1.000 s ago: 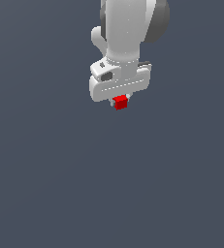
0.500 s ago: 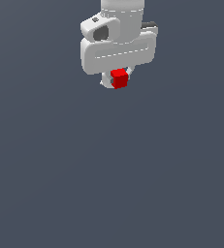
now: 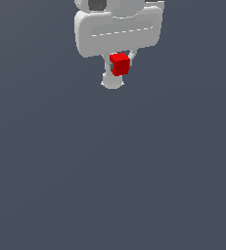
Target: Pick up the red cube and move it to a goal position.
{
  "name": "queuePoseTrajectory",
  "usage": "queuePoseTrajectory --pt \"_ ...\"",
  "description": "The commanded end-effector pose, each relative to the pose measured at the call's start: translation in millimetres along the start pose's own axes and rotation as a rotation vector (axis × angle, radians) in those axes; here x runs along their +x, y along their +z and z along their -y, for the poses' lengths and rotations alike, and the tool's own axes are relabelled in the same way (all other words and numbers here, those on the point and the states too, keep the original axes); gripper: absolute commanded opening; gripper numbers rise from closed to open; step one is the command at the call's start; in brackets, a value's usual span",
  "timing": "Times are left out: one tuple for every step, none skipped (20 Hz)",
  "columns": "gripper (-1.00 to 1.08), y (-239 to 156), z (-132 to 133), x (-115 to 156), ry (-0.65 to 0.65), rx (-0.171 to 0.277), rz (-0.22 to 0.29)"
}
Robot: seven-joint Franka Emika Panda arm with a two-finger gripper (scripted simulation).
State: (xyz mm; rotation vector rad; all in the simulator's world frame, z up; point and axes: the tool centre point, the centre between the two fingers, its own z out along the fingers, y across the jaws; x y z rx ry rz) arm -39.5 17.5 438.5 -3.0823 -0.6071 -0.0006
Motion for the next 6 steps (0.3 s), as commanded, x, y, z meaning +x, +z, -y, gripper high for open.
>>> queuePoseTrajectory --pt "-1.00 -4.7 -0.6 0.5 0.000 0.000 0.000" --pt "-1.00 -5.4 -0.7 0.7 0.000 0.000 0.000" --pt "-1.00 -5.6 -0.8 0.9 0.000 0.000 0.000" --pt "-1.00 -5.4 -0.9 1.0 0.000 0.000 0.000" --pt "-1.00 -4.8 -0.8 1.1 0.000 0.000 0.000" --pt "-1.00 -4.6 -0.8 1.2 0.000 0.000 0.000"
